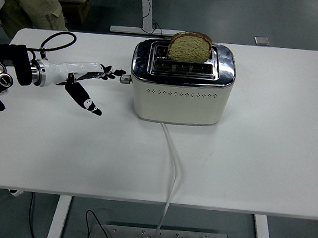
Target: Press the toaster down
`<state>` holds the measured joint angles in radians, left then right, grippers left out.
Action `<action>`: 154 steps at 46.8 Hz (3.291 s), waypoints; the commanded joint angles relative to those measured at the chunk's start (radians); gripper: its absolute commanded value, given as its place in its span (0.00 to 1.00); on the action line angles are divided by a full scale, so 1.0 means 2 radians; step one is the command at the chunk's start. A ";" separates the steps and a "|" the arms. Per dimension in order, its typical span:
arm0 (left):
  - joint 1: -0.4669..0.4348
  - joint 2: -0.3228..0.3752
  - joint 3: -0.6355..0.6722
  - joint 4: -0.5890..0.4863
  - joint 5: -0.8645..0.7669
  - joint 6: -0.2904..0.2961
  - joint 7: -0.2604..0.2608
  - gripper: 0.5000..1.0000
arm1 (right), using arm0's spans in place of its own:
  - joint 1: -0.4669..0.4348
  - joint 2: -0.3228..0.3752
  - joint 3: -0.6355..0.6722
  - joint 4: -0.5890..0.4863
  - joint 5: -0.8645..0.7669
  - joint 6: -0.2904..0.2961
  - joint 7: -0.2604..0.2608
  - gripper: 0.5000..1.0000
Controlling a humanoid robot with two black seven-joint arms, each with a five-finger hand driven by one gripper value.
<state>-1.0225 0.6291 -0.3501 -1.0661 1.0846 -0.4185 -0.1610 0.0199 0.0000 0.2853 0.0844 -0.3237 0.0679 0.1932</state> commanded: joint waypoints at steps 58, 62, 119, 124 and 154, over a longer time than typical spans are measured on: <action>0.024 -0.016 0.014 0.005 0.001 0.007 0.006 1.00 | 0.000 0.000 0.000 0.000 0.000 0.001 0.000 1.00; 0.024 -0.017 0.015 0.007 0.001 0.008 0.006 1.00 | 0.000 0.000 0.000 0.000 0.000 0.000 0.000 1.00; 0.027 0.053 0.015 0.005 -0.056 0.024 0.005 1.00 | 0.000 0.000 0.000 0.000 0.000 0.000 0.000 1.00; 0.009 0.070 0.013 0.006 -0.096 0.024 0.005 1.00 | 0.000 0.000 0.000 0.000 0.000 0.000 0.000 1.00; -0.016 0.080 -0.046 0.044 -0.262 0.032 0.003 1.00 | 0.000 0.000 0.000 0.000 0.000 0.001 0.000 1.00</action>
<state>-1.0543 0.7935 -0.4312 -0.9925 0.5911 -0.3632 -0.1546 0.0199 0.0000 0.2853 0.0844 -0.3237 0.0682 0.1933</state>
